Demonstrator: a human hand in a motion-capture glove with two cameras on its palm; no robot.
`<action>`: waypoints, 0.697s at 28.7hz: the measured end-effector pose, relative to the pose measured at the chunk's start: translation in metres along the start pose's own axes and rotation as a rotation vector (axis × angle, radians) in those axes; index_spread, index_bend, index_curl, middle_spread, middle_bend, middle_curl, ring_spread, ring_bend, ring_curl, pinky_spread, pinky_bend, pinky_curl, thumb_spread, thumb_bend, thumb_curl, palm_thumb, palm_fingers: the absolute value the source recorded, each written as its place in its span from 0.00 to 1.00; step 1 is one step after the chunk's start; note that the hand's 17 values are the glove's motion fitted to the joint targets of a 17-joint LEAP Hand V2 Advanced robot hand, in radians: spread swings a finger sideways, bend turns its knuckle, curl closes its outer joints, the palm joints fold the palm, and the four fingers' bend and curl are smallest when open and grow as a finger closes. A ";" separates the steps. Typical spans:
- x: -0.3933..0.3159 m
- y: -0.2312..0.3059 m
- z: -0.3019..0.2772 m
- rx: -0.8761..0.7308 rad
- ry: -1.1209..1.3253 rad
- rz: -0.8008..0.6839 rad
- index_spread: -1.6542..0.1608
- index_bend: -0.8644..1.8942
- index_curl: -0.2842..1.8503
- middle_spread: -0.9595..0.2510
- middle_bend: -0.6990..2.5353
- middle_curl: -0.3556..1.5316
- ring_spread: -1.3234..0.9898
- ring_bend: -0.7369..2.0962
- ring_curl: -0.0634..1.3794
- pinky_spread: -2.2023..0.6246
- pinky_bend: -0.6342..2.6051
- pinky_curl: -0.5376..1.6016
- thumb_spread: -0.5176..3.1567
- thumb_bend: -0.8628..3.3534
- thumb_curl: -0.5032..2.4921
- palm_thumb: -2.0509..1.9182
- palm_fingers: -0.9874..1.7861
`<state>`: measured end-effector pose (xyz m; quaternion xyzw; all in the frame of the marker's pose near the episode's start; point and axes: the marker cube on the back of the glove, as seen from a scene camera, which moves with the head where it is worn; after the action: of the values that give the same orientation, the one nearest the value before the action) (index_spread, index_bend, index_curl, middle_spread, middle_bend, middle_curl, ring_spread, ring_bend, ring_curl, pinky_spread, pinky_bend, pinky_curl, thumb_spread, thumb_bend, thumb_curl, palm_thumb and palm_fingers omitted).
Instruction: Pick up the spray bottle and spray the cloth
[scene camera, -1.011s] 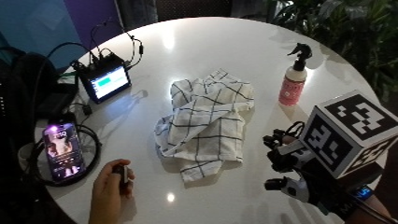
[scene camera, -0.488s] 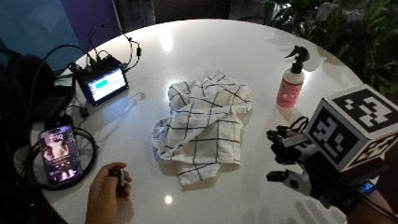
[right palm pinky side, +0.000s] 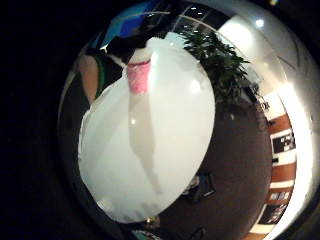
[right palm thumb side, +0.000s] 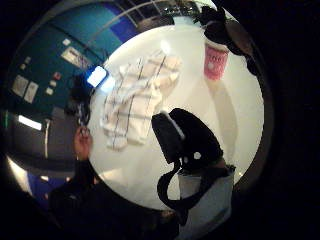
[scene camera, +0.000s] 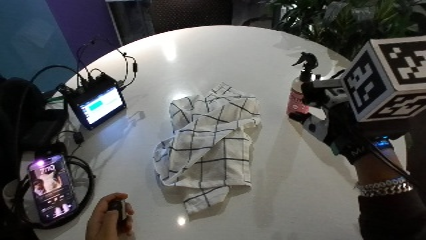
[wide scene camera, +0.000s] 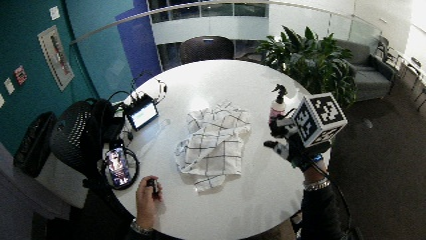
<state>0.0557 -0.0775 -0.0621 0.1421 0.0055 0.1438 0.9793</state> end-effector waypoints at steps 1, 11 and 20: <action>0.004 -0.007 -0.001 0.023 -0.004 0.040 0.70 0.36 0.24 0.71 0.29 0.36 0.51 0.46 0.27 0.84 0.29 0.38 0.45 0.21 0.24 0.64 0.63; 0.033 -0.054 0.020 0.203 -0.281 0.368 0.72 0.37 0.26 0.69 0.30 0.38 0.51 0.45 0.28 0.81 0.26 0.39 0.46 0.21 0.25 0.66 0.71; 0.046 -0.066 0.049 0.248 -0.584 0.436 0.74 0.37 0.27 0.68 0.30 0.39 0.51 0.44 0.30 0.80 0.25 0.39 0.46 0.20 0.25 0.67 0.72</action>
<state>0.1206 -0.1389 -0.0321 0.2922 -0.2868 0.3002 0.8615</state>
